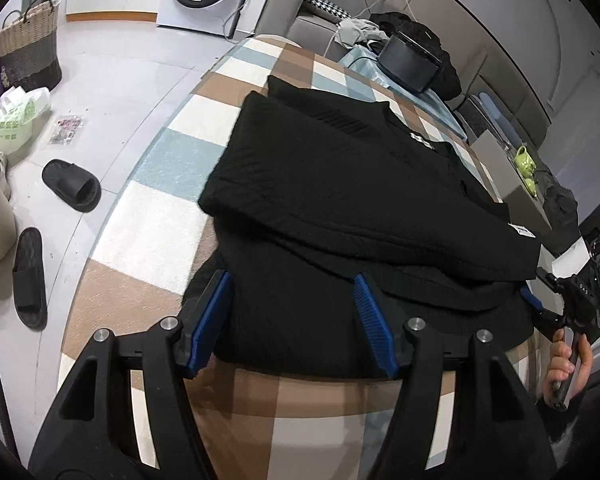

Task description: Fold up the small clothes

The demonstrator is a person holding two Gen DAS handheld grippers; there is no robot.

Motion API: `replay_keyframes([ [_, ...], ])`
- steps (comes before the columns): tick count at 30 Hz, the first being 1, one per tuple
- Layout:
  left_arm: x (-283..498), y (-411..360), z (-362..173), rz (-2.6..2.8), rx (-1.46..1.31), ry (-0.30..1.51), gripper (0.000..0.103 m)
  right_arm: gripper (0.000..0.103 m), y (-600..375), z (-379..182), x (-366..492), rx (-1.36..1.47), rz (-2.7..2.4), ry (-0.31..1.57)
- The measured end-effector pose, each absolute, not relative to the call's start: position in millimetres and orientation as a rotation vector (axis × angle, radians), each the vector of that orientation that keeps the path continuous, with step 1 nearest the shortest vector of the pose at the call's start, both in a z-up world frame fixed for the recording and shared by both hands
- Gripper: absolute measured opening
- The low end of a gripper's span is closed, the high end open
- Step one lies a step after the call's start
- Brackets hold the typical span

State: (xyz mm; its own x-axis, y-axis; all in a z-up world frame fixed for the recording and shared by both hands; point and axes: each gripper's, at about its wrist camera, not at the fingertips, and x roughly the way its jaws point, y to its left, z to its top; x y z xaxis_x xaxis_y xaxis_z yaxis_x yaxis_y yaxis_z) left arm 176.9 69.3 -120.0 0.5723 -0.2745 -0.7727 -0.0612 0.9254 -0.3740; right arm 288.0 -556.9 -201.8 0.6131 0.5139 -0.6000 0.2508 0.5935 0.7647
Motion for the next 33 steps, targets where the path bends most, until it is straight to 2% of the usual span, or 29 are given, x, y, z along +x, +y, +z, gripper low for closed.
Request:
replay_keyframes([
  [4,183,61,-115,-0.151,-0.366,0.962,0.061,0.059,-531,-209,291,0.979,0.21,1.0],
  [6,183,59,-112,-0.16,-0.362,0.958,0.061,0.059,-515,-212,298,0.976,0.217,1.024],
  [10,178,58,-105,-0.175,-0.371,0.95,0.061,0.063,-497,-217,313,1.008,0.234,0.951],
  [13,173,58,-104,-0.186,-0.383,0.948,0.061,0.063,-496,-209,323,1.048,0.248,0.876],
  [16,164,57,-103,-0.195,-0.389,0.946,0.061,0.063,-498,-190,313,1.056,0.317,0.725],
  [19,158,56,-105,-0.214,-0.417,0.94,0.065,0.065,-502,-180,305,1.031,0.324,0.645],
  [25,163,59,-113,-0.221,-0.452,0.962,0.065,0.066,-508,-208,310,1.083,0.255,0.773],
  [33,185,87,-127,-0.112,-0.509,0.959,0.065,0.066,-518,-203,306,1.049,0.239,0.773],
])
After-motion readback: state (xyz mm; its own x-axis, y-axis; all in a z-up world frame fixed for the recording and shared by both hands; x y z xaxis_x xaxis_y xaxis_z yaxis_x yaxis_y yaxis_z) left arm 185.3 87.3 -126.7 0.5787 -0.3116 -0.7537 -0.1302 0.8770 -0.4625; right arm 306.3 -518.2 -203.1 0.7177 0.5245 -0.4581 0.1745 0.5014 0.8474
